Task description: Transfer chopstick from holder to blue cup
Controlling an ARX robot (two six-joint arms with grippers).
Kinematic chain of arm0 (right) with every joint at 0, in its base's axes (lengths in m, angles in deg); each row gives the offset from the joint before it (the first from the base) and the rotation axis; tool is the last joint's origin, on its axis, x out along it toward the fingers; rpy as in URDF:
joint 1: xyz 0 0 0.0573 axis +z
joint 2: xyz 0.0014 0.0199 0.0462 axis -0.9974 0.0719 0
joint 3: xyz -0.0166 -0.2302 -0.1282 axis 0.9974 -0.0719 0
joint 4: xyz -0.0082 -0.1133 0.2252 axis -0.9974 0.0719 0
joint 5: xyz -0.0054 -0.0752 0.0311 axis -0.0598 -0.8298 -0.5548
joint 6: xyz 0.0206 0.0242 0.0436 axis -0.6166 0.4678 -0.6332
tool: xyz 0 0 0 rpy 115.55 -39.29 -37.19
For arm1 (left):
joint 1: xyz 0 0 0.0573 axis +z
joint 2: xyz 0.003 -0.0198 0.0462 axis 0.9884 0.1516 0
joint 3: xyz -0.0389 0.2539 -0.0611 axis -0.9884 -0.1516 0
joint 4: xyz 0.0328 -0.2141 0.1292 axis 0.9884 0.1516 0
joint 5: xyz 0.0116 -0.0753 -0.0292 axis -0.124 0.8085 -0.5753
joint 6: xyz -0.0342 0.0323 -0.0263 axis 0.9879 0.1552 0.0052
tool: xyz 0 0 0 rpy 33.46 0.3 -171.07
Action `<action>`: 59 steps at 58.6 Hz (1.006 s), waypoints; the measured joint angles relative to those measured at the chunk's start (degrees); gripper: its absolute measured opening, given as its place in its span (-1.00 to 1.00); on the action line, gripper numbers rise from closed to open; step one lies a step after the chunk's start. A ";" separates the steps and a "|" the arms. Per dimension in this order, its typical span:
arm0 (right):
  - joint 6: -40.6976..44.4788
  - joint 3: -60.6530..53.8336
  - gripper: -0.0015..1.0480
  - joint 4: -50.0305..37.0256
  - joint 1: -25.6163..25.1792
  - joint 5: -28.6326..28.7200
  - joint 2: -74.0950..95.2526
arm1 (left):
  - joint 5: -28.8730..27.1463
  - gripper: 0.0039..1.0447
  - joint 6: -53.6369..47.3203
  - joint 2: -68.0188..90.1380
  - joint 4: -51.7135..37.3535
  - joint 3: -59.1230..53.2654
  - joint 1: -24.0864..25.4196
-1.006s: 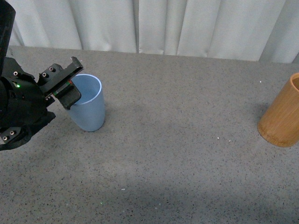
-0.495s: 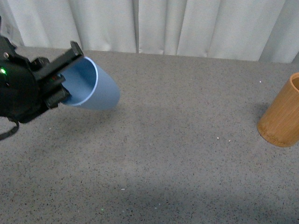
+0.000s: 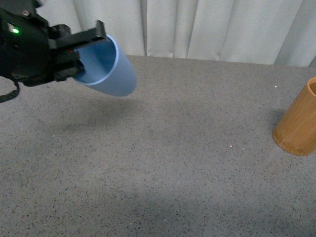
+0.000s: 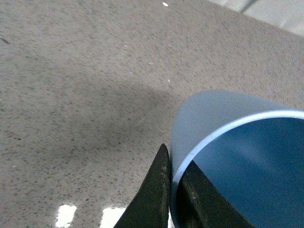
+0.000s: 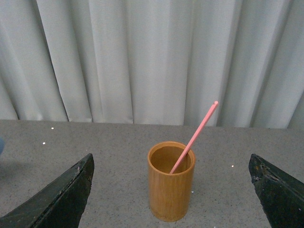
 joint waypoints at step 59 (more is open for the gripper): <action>0.02 0.00 0.81 0.00 0.00 -0.02 0.00 | 0.66 -0.93 -11.04 11.06 9.18 9.22 -12.52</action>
